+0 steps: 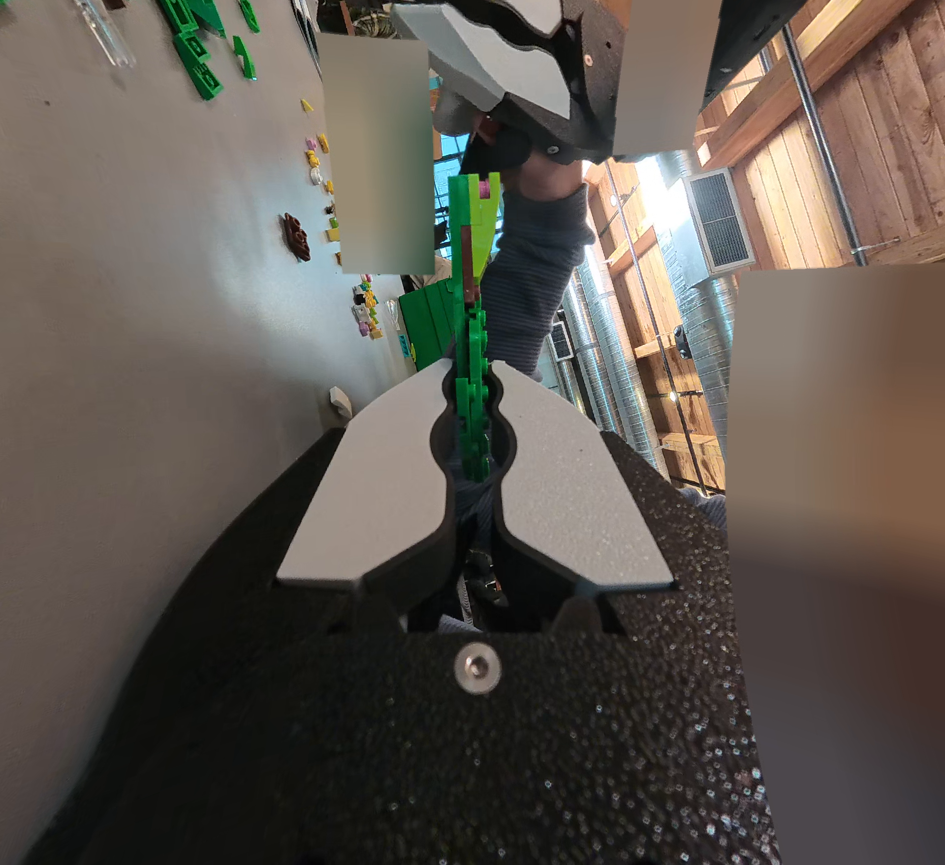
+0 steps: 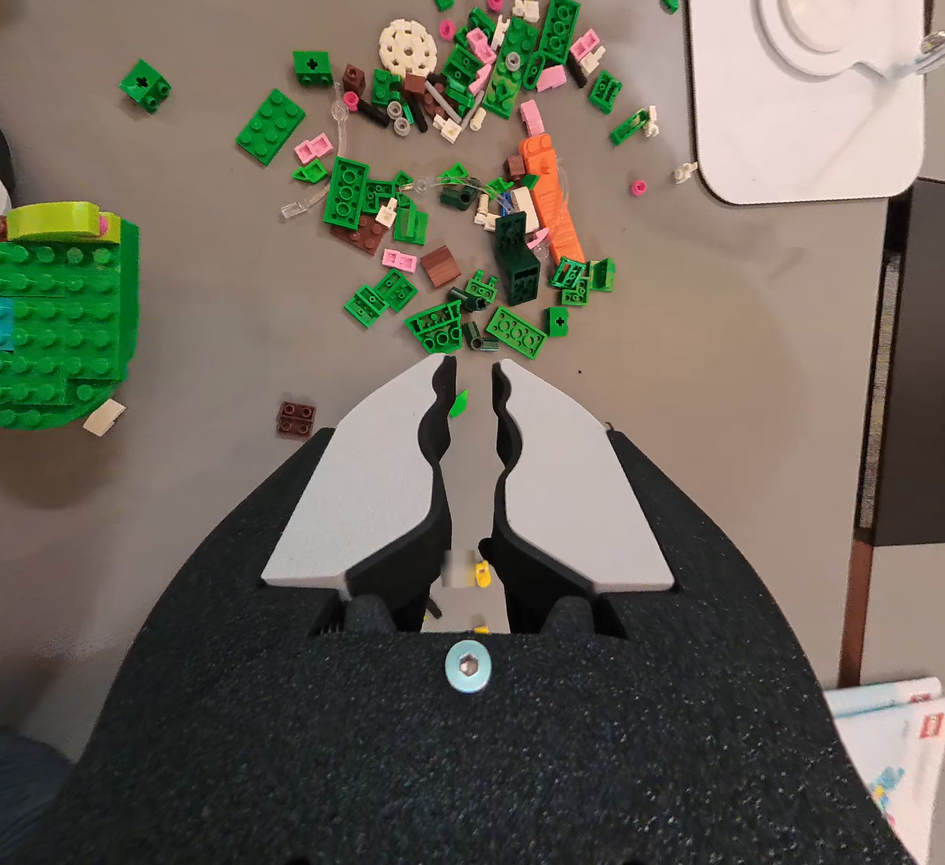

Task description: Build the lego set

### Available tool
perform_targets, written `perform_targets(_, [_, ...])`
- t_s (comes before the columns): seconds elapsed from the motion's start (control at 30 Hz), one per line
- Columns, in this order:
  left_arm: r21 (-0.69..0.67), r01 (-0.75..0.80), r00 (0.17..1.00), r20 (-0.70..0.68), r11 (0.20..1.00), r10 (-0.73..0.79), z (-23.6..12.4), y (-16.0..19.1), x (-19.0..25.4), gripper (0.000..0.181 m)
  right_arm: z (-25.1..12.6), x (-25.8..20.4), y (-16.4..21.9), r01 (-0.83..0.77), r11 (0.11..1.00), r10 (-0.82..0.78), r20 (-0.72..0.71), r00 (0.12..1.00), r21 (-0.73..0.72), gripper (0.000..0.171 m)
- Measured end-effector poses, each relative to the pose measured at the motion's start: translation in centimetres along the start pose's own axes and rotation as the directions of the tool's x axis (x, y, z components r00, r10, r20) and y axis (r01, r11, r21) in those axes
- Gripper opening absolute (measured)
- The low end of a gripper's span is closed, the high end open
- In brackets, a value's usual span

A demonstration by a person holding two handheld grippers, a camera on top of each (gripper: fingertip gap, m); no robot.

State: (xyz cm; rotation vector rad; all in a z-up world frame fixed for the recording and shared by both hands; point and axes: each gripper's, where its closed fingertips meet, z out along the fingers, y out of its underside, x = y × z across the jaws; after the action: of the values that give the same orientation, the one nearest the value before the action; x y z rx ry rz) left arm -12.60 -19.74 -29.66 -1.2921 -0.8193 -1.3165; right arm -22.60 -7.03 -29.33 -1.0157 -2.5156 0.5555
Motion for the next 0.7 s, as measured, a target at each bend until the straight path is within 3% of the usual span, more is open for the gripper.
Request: perform_targets(0.7, [-0.002,-0.002,1.0,-0.003,1.0,0.002,-0.02,0.05,0.05,0.008,0.48,-0.82,-0.89,0.038,0.999,-0.038,0.022,0.999,0.033,0.016])
